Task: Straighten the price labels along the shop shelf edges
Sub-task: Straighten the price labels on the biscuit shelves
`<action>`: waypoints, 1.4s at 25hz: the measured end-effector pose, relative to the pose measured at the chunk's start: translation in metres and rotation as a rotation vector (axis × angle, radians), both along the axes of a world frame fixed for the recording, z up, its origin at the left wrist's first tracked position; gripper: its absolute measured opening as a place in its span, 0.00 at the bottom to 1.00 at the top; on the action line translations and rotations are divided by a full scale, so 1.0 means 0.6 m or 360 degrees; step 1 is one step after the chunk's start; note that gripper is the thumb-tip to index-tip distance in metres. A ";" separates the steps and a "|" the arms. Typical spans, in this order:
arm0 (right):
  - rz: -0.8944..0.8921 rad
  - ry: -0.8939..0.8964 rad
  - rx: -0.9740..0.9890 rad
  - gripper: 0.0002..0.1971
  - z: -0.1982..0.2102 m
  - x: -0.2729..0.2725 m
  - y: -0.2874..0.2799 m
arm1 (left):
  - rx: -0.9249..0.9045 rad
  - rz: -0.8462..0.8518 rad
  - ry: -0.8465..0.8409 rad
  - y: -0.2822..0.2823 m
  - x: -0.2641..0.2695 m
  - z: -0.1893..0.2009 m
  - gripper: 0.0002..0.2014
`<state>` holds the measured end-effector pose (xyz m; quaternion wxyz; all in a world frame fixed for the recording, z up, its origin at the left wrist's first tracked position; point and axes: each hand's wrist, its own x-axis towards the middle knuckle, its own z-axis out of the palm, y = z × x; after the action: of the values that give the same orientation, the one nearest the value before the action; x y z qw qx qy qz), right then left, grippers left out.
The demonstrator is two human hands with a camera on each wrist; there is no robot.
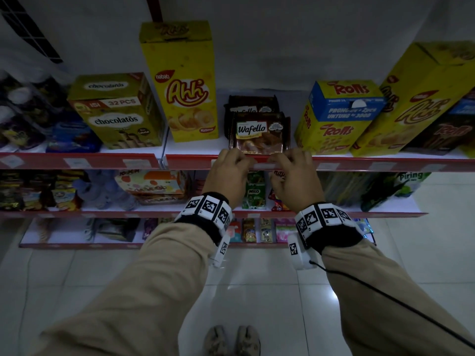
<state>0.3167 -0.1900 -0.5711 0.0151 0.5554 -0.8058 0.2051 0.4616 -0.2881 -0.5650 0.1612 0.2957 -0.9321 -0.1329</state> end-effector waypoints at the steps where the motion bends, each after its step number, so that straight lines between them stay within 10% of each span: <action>1: -0.0007 0.0015 0.0017 0.18 0.001 0.003 -0.002 | -0.0034 0.0013 -0.0028 0.002 0.005 -0.001 0.21; 10: 0.0085 0.0066 0.0135 0.21 0.014 0.075 -0.053 | -0.0444 0.0201 -0.0256 -0.031 0.092 -0.016 0.27; 35: -0.0115 0.0179 0.0006 0.15 -0.014 0.170 -0.098 | -0.0354 -0.0109 -0.0276 -0.087 0.134 -0.030 0.28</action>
<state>0.4186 -0.2489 -0.5797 0.0667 0.5366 -0.8236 0.1713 0.5421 -0.3402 -0.5832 0.1073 0.2543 -0.9611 -0.0081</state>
